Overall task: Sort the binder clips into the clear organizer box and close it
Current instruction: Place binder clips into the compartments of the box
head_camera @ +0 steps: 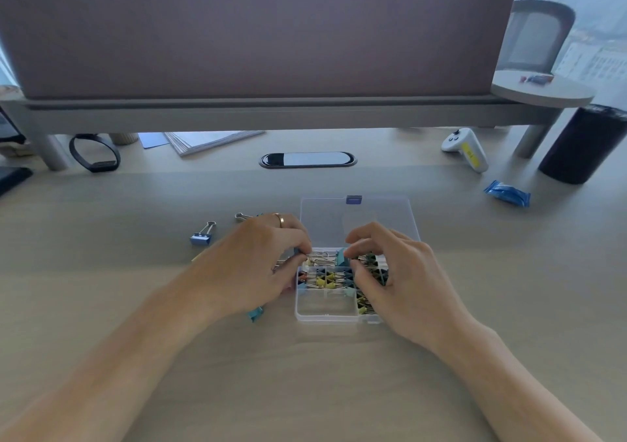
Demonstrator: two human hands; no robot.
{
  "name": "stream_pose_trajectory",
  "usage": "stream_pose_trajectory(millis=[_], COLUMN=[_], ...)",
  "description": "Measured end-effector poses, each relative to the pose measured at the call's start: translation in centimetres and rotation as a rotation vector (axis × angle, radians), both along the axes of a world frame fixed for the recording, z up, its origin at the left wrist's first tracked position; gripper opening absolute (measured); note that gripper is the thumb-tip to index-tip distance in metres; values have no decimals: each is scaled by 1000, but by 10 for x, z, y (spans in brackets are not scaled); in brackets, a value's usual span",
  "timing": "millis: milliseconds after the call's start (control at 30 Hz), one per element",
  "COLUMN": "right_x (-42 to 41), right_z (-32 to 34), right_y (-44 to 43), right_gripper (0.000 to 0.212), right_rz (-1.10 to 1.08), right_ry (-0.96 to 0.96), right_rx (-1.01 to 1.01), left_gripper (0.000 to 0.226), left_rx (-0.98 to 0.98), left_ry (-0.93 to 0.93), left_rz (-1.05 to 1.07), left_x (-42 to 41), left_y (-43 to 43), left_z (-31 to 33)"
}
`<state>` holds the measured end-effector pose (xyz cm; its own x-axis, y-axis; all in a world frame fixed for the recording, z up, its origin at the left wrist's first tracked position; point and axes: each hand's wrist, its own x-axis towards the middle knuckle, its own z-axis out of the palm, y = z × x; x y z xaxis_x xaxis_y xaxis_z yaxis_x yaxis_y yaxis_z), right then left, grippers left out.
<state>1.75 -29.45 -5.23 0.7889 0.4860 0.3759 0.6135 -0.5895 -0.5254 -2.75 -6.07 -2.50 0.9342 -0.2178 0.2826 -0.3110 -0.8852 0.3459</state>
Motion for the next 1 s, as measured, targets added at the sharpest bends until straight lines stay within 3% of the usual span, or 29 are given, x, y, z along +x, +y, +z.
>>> stream_pose_trajectory(millis=[267, 633, 1000], right_x=[4, 24, 31], right_z=[5, 37, 29], right_y=[2, 13, 8], right_gripper=[20, 30, 20], right_rz=[88, 128, 205], right_ry=[-187, -48, 24], right_rx=[-175, -378, -253], left_gripper=[12, 11, 10], left_rx=[-78, -31, -74], left_ry=[-21, -51, -73], left_rz=[26, 26, 36], left_x=[-1, -1, -1], left_y=[3, 15, 15], left_z=[4, 11, 10])
